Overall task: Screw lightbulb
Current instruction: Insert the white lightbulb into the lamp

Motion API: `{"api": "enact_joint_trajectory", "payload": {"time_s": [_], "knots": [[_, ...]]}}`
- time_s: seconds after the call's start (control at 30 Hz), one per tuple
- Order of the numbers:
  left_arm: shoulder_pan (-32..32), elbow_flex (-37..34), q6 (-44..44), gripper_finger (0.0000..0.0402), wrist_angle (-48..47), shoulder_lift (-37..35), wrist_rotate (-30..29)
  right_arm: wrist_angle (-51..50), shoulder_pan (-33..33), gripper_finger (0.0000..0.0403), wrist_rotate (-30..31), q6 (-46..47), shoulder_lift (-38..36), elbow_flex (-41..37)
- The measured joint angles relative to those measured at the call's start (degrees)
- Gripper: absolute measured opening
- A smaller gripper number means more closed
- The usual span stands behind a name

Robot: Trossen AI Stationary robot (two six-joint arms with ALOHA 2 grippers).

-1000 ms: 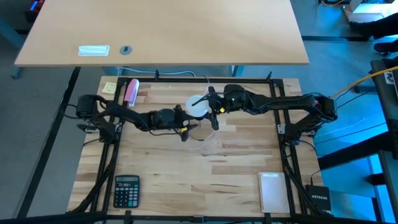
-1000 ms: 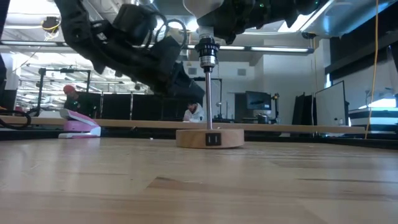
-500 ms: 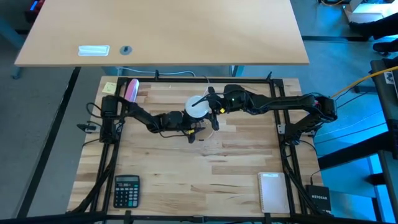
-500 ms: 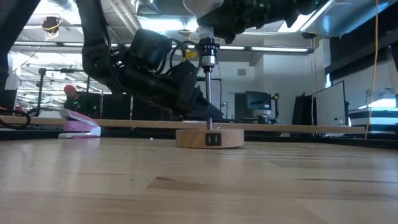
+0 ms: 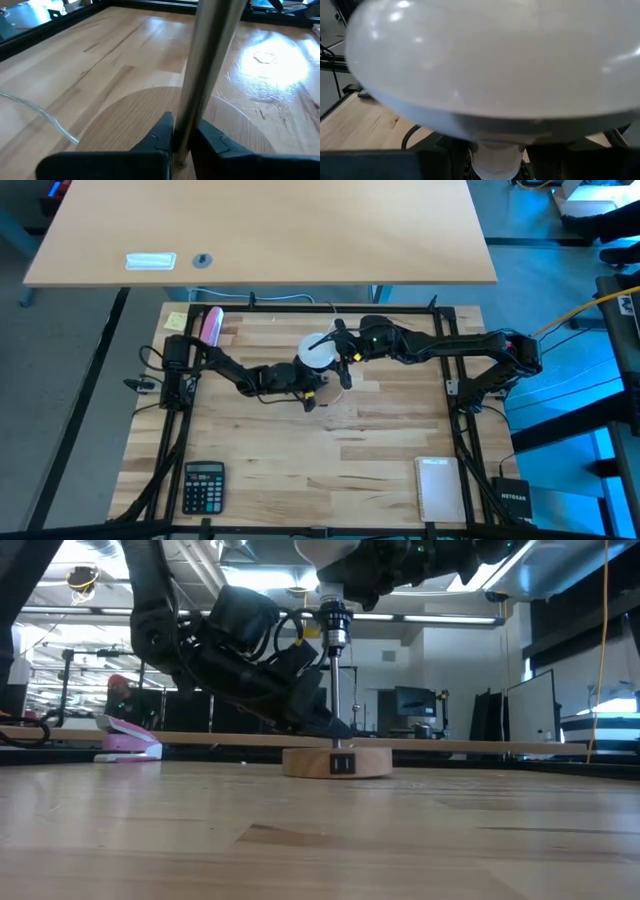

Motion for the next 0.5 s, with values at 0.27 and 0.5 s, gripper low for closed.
{"api": "enact_joint_trajectory", "payload": {"time_s": [0.27, 0.5], "knots": [[-3.32, -0.24, -0.41, 0.0027, -11.75, -9.98, 3.65, 0.17, 0.11, 0.0161, -6.16, 1.12, -1.91, 1.44], [-6.1, -0.22, 0.36, 0.0027, -18.74, -17.17, 6.43, 0.61, 0.07, 0.0161, -17.24, 3.19, -1.92, 3.52]]}}
